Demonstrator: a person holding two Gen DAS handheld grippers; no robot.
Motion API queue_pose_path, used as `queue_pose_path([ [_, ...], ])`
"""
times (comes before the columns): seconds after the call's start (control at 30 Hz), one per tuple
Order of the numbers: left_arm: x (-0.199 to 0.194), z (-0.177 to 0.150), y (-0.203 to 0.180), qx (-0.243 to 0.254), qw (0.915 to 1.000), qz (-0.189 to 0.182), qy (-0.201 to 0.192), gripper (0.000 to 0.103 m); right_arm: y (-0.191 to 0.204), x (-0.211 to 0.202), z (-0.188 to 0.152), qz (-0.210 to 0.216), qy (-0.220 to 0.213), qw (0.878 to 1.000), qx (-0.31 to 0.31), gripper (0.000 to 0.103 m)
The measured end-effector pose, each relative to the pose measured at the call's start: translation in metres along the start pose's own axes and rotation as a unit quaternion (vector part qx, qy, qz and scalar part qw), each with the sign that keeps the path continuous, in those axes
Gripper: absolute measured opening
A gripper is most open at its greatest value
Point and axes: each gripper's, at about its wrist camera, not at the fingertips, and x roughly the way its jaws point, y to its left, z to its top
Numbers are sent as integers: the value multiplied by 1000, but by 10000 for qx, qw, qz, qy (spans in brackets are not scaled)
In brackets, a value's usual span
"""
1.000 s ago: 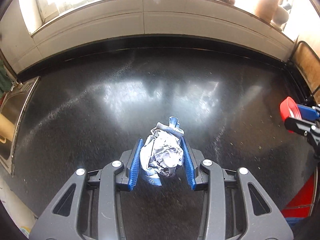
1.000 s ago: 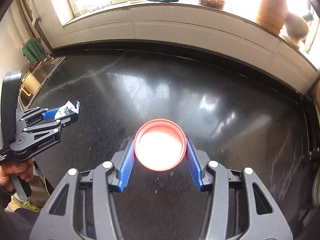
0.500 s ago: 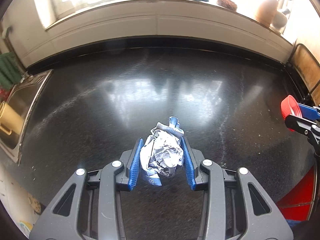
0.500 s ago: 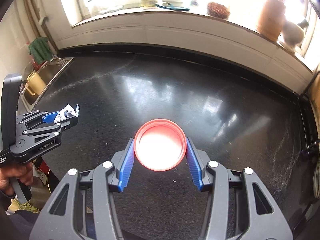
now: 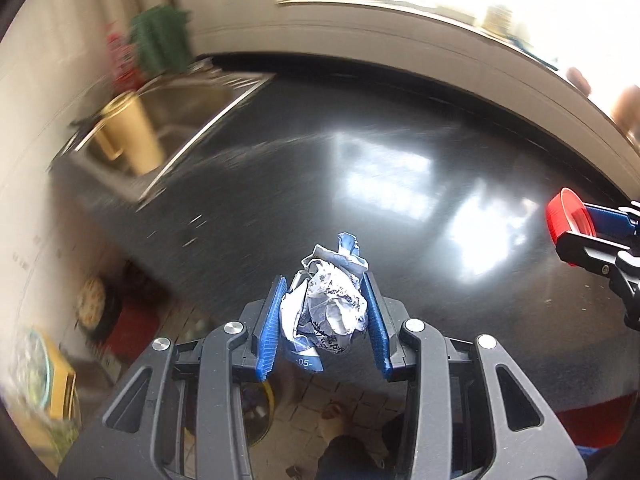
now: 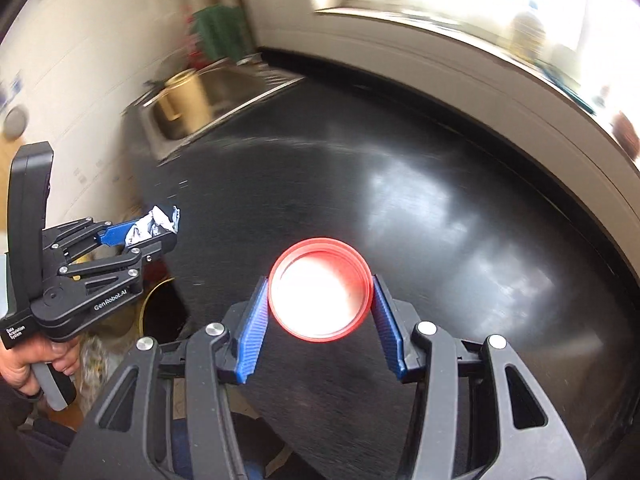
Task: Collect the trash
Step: 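Carry the foil wad and red cap over the bin and open both tools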
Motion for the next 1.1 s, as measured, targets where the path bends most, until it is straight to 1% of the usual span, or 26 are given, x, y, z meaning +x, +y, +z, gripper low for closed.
queue_pose_path([
  [0.1, -7, -30, 47, -560, 9979, 302, 100, 38, 49, 17, 15, 409, 111, 9978, -515, 49],
  [0.13, -8, -39, 60, -724, 9965, 397, 138, 38, 73, 24, 21, 606, 153, 9951, -764, 49],
  [0.17, -10, -48, 73, -894, 9947, 479, 184, 38, 88, 28, 24, 729, 179, 9932, -893, 49],
  [0.3, -19, -93, 127, -1611, 9828, 833, 350, 38, 158, 48, 30, 1349, 330, 9788, -1505, 49],
  [0.33, -21, -106, 141, -1798, 9786, 918, 388, 38, 178, 54, 31, 1513, 388, 9737, -1660, 49],
  [0.4, -24, -125, 160, -2013, 9727, 1062, 449, 38, 214, 67, 29, 1795, 536, 9637, -1900, 49],
  [0.47, -25, -145, 182, -2255, 9658, 1160, 535, 38, 239, 79, 27, 1936, 654, 9572, -2050, 49],
  [0.57, -25, -169, 203, -2504, 9592, 1176, 590, 38, 274, 98, 20, 2140, 889, 9482, -2174, 49],
  [0.67, -14, -187, 221, -2689, 9541, 1134, 671, 38, 299, 125, 13, 2189, 1128, 9434, -2220, 49],
  [0.7, -8, -189, 224, -2738, 9529, 1096, 700, 38, 305, 135, 11, 2156, 1215, 9432, -2218, 49],
  [0.8, 9, -204, 239, -2950, 9475, 956, 786, 38, 311, 160, 6, 2058, 1406, 9428, -2216, 50],
  [0.93, 32, -214, 246, -2905, 9481, 967, 855, 38, 315, 191, -5, 1847, 1671, 9420, -2249, 50],
  [1.1, 47, -215, 250, -2956, 9468, 881, 923, 38, 316, 207, -7, 1760, 1813, 9398, -2299, 50],
])
